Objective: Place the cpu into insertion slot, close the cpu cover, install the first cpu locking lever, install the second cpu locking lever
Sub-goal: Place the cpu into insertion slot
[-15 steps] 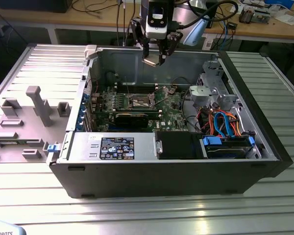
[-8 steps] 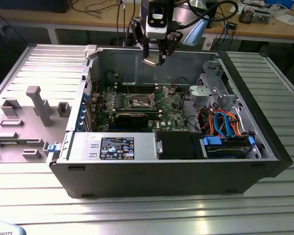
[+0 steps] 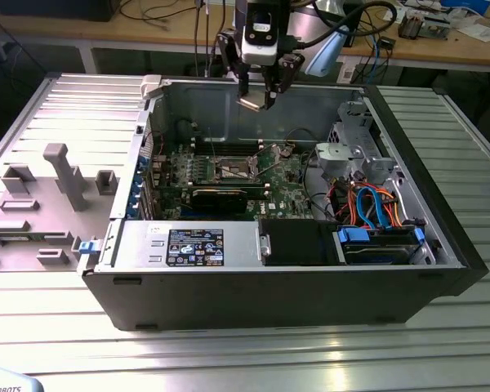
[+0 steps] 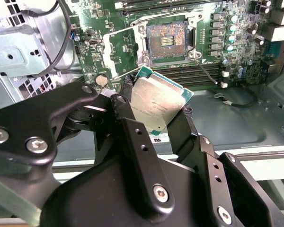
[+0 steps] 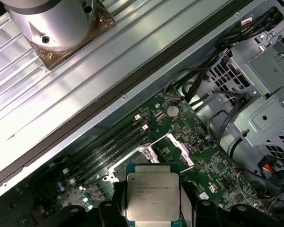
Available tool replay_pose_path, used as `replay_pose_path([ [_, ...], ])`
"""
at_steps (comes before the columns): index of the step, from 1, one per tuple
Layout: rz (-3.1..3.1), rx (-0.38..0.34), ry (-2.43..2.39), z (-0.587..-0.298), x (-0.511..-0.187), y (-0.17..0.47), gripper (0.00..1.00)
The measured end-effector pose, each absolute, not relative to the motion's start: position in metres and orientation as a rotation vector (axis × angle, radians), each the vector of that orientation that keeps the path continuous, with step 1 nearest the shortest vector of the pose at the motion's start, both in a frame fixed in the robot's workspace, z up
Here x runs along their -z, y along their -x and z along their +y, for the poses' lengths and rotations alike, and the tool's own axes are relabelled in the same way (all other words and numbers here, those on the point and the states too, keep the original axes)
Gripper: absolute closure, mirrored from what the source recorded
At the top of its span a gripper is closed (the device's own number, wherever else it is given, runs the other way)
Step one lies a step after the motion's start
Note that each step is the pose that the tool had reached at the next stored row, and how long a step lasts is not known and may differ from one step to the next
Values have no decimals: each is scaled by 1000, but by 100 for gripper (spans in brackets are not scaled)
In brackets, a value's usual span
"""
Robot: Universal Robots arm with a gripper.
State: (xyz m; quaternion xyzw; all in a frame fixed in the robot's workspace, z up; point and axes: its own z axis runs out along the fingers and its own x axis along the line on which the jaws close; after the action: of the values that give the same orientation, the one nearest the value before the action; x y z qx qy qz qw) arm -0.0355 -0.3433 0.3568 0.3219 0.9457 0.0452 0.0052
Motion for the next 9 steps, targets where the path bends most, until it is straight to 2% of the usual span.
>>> replay_pose_path([
  [9, 2873, -140, -1220, -343, -355, 36, 46],
])
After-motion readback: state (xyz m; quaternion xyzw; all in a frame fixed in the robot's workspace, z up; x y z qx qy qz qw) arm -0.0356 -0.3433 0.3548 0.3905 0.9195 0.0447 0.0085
